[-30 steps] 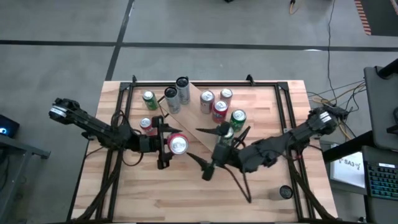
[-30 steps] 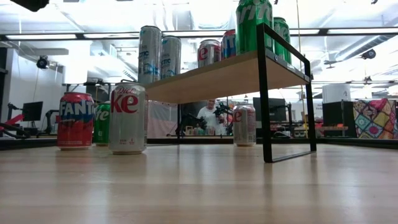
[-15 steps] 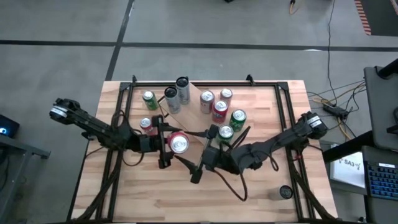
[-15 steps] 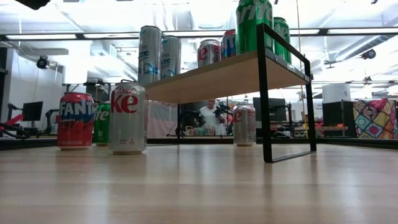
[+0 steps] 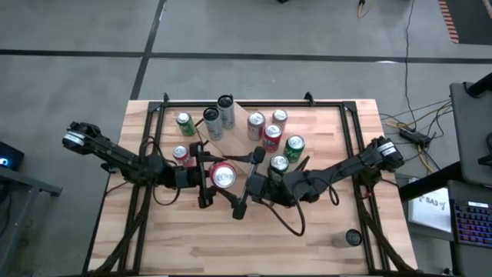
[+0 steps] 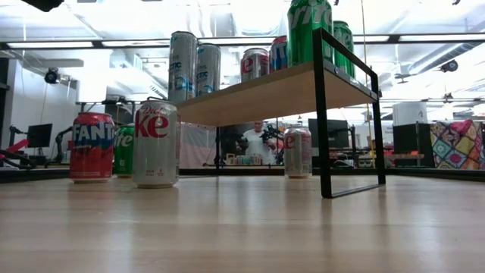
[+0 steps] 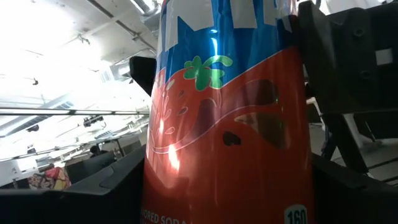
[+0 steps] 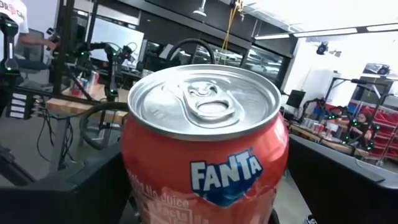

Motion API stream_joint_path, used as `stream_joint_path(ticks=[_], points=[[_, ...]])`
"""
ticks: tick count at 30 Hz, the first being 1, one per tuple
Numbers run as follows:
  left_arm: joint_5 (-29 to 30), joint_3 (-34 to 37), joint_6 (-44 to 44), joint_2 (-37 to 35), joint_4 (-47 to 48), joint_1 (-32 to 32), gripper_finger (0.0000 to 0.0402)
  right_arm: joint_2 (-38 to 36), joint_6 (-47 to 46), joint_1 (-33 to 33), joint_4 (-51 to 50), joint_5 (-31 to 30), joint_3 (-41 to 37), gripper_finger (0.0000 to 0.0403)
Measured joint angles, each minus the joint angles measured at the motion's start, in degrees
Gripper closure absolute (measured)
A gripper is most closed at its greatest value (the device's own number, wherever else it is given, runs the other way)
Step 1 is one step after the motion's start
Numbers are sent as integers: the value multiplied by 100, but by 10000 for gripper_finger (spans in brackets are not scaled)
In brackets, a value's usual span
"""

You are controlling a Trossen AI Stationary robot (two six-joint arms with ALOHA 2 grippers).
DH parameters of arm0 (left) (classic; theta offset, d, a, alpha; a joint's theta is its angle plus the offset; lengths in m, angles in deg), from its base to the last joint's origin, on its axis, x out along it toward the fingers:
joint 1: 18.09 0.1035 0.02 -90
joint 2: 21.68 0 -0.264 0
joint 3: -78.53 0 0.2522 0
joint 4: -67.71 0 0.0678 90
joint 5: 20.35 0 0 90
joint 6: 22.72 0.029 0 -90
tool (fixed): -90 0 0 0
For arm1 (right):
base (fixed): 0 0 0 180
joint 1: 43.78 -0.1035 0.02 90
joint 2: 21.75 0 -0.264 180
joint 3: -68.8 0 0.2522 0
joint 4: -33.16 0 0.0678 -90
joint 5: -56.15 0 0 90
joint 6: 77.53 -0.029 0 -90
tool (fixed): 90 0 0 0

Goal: Place canned beverage on shelf
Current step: Put the right orange soda can on the shelf aligned with the other orange soda can

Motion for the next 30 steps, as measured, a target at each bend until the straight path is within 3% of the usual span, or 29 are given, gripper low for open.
stream_joint_path(ticks=[3,9,20,30], points=[[42,0,2,0,2,2,118,0,56,4,9,-3,0,42],[70,0,13,2,4,2,118,0,111,2,-2,22,0,124],[282,0,86,-2,158,0,23,-222,-43,17,-466,-82,-2,124],[557,0,301,-183,536,-4,14,-635,-342,45,-1345,-482,-2,124]])
